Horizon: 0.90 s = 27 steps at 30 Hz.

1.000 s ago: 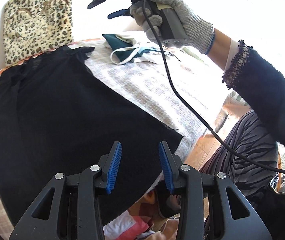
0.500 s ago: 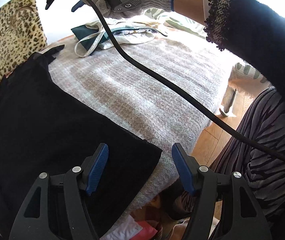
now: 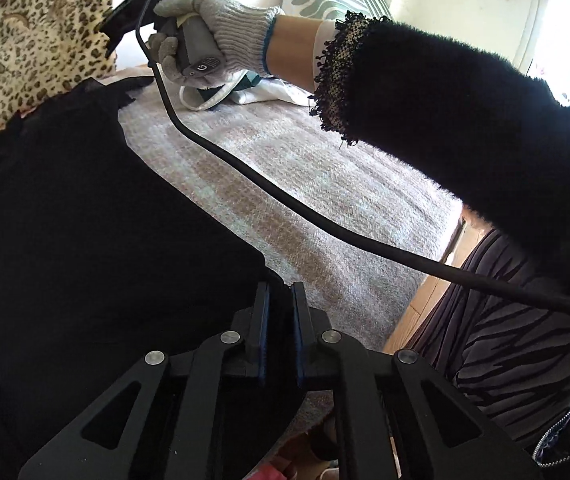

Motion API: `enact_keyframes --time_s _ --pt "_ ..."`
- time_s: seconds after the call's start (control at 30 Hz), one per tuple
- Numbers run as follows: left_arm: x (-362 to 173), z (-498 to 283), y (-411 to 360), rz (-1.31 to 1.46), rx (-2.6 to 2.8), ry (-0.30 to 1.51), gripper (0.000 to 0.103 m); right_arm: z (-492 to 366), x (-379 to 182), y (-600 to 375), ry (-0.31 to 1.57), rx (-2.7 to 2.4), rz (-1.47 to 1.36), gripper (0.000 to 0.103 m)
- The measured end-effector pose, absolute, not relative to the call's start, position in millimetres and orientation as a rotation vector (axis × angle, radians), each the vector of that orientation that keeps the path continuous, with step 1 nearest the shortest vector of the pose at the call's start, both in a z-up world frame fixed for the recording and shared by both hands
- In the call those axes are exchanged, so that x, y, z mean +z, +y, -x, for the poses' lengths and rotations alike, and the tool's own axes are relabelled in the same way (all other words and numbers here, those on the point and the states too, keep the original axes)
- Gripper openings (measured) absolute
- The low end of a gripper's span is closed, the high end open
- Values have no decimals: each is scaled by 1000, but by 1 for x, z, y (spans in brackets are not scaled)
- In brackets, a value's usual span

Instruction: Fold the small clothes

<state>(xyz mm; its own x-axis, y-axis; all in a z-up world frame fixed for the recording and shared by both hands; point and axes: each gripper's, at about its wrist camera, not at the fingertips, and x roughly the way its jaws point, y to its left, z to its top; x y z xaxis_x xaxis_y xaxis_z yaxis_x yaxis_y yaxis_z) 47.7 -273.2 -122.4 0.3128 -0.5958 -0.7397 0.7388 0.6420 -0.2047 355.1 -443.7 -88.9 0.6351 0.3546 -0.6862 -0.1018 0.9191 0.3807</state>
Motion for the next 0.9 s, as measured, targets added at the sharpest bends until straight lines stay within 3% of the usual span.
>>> enact_keyframes --time_s 0.23,0.77,0.83,0.9 --pt "-107 -47 -257 -72 -879 863 7 -381 -116 -447 910 162 -277 74" --pt "-95 -49 -242 25 -877 867 7 -391 -120 -444 891 158 -262 80" --pt "-96 -47 -241 30 -870 866 7 -391 -120 -437 885 152 -221 76" --pt "-97 -48 -239 43 -867 868 7 -391 -120 -427 882 136 -158 54"
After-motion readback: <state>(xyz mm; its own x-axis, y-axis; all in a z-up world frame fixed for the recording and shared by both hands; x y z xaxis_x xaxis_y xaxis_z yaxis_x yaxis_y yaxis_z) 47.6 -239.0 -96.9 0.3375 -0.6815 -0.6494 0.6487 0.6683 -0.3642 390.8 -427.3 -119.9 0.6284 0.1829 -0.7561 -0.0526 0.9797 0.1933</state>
